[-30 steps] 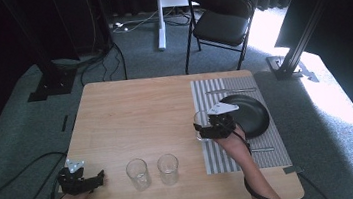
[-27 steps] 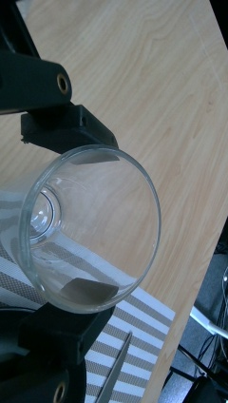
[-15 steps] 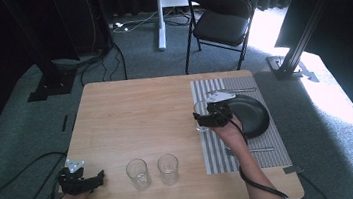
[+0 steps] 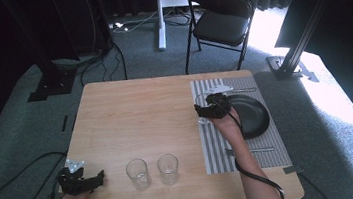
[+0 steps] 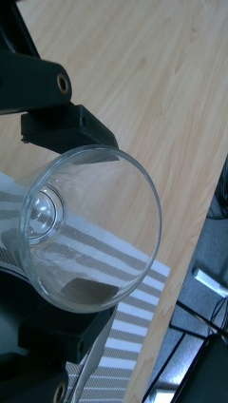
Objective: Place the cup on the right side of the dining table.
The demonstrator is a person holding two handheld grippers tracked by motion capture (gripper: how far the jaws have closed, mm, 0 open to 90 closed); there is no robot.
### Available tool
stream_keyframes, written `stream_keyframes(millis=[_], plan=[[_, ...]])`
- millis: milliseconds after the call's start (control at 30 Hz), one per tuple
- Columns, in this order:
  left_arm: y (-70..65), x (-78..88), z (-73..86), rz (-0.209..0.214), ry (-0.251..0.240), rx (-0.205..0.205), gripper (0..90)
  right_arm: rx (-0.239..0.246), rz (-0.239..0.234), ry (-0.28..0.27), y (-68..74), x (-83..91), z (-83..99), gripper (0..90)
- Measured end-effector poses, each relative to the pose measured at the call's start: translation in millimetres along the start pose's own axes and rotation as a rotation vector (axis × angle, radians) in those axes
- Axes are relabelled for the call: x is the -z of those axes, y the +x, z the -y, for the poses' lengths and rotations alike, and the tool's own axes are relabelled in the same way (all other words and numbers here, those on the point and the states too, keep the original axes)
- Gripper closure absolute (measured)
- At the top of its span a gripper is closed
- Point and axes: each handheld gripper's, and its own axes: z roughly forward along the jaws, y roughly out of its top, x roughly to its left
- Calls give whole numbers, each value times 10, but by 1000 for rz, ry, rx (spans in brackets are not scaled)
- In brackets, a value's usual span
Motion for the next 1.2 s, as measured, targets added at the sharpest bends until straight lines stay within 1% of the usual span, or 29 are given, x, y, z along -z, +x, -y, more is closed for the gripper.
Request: stream_keyframes(millis=[233, 267, 300, 367, 433, 533, 700, 1033, 1200], plan=[[0, 0, 0, 0, 0, 0, 5, -20, 22, 6, -59, -95, -50, 281], [0, 0, 0, 0, 0, 0, 5, -20, 29, 7, -70, -108, -65, 281], [0, 0, 0, 0, 0, 0, 5, -18, 46, 9, -97, -132, -97, 281], [0, 1, 0, -1, 0, 1, 5, -19, 59, 7, -127, -149, -128, 281], [-3, 2, 1, -6, 0, 5, 5, -27, 63, 4, -146, -156, -141, 281], [-8, 3, 3, -9, 0, 9, 5, -47, 70, 1, -215, -184, -177, 281], [-7, 3, 3, -9, 0, 9, 5, -40, 79, 8, -250, -254, -189, 281], [-8, 3, 3, -9, 0, 9, 5, -76, 106, 41, -400, -472, -173, 281], [-6, 5, 3, -9, 2, 7, 5, -79, 120, 51, -447, -543, -186, 281]])
